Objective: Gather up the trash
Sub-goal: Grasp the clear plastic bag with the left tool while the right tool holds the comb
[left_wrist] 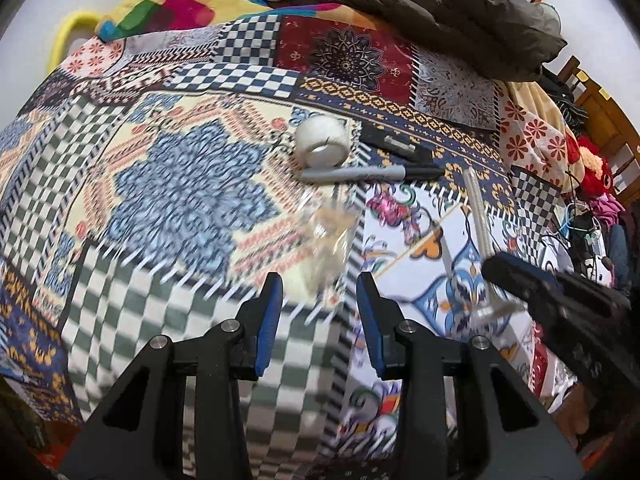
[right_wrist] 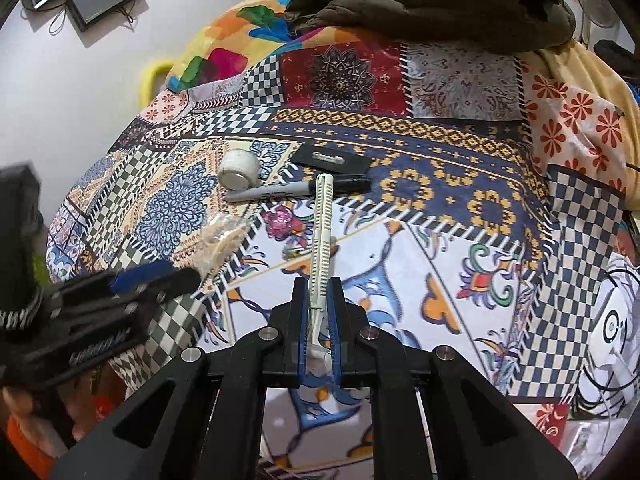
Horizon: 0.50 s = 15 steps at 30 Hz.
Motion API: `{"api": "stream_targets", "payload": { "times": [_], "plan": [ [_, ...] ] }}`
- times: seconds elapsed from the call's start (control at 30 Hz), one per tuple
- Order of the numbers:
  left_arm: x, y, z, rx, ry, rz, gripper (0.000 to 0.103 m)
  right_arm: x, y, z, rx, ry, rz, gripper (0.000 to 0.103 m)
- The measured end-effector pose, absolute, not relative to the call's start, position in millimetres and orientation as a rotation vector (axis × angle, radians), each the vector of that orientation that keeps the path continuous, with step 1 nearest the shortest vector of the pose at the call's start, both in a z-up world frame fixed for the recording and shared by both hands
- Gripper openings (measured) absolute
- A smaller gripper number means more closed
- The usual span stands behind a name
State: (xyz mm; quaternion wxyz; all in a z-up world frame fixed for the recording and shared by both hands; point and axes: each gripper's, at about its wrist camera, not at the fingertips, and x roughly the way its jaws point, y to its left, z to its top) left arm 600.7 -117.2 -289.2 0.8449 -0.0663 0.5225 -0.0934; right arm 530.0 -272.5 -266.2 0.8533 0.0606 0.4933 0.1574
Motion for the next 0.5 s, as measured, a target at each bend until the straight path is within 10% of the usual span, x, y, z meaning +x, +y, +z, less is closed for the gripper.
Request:
{"api": "stream_targets", "payload": {
  "times": [0.5],
  "plan": [
    [625.5,-141.3,-302.8,-0.126,1.099,-0.215,0.018,522.8,-278.1,-265.6,0.101,1.024,0.346,0.009]
  ]
}}
